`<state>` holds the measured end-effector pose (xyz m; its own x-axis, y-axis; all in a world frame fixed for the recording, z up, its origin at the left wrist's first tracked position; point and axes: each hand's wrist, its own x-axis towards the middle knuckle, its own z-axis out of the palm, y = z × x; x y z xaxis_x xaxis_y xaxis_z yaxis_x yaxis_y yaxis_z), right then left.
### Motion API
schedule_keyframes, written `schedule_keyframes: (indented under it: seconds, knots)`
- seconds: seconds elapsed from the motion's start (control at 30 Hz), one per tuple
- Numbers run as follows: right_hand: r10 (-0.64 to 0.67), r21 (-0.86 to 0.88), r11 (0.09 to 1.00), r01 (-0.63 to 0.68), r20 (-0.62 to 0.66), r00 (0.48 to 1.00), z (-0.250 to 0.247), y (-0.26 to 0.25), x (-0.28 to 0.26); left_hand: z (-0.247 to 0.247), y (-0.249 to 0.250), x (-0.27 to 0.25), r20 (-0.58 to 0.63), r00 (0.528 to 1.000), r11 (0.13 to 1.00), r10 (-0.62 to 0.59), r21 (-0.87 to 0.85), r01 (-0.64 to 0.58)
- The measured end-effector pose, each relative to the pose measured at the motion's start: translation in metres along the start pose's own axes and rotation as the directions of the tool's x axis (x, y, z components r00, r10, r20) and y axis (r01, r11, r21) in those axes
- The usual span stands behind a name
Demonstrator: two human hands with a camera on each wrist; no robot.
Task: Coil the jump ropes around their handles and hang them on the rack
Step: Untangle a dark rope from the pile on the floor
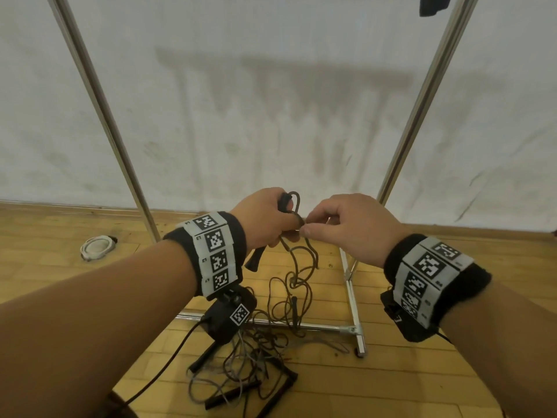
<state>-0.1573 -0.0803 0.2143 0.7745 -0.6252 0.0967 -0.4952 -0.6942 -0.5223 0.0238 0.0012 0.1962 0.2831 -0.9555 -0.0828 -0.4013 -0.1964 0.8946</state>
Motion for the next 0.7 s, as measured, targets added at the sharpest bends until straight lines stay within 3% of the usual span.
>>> schedule_keyframes:
  seconds: [0.1, 0.37, 0.47, 0.57, 0.7]
  knots:
    - [0.011, -0.032, 0.999, -0.012, -0.016, 1.0, 0.007, -0.001, 0.002, 0.001, 0.003, -0.004, 0.016, 1.0, 1.0, 0.013, -0.026, -0.013]
    - [0.05, 0.128, 0.991, -0.047, -0.016, 0.999, 0.022, -0.002, 0.003, -0.008, 0.0, -0.005, 0.066, 0.998, 0.999, 0.016, 0.046, -0.019]
    - [0.087, 0.219, 0.973, -0.074, -0.053, 0.995, 0.017, -0.003, 0.004, -0.011, -0.002, -0.003, 0.076, 0.997, 0.984, 0.029, 0.174, -0.041]
    - [0.109, 0.334, 0.939, -0.084, -0.059, 0.992, 0.011, -0.011, 0.004, -0.011, 0.0, -0.001, 0.065, 0.995, 0.909, 0.08, 0.405, -0.1]
    - [0.117, 0.281, 0.953, -0.111, -0.006, 0.993, -0.001, -0.023, 0.005, -0.007, -0.002, 0.0, 0.099, 0.989, 0.824, 0.109, 0.548, -0.145]
